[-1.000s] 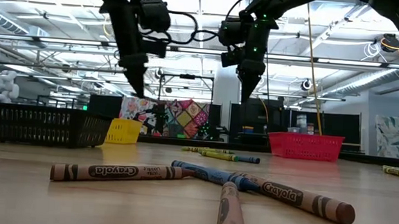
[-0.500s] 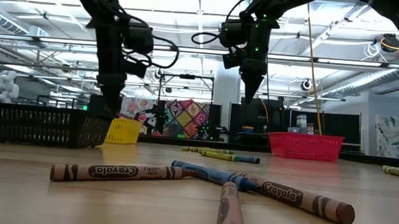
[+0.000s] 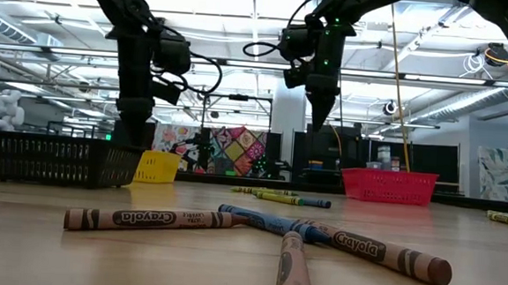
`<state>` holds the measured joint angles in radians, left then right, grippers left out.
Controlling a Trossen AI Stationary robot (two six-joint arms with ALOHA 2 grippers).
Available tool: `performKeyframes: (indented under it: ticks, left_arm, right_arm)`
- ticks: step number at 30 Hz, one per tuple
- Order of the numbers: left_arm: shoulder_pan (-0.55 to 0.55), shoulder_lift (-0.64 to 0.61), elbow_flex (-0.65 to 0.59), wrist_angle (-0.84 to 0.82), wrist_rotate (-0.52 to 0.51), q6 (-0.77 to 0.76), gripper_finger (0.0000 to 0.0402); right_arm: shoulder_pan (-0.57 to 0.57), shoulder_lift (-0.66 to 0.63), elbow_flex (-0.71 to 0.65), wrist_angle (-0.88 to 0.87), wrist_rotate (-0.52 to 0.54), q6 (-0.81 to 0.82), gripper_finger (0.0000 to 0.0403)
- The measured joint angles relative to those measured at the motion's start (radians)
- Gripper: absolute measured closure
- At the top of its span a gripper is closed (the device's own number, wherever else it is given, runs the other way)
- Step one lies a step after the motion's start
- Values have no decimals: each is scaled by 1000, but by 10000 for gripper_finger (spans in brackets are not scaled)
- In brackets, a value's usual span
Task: Sort crayons
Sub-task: Put the brown crayon into the yellow bin
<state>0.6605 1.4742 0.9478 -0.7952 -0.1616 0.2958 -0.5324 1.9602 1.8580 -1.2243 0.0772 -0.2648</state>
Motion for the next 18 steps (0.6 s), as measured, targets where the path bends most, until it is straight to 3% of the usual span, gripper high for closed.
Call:
performKeyframes:
  ticks: [6,18]
  left_arm:
    - [-28,-34,0,-1,1,-10,335]
    - [-144,-223,0,-47,3,-29,334]
  right_arm:
    - [28,-16,0,-87,4,104,330]
    - [176,-145,0,-263,1,350,330]
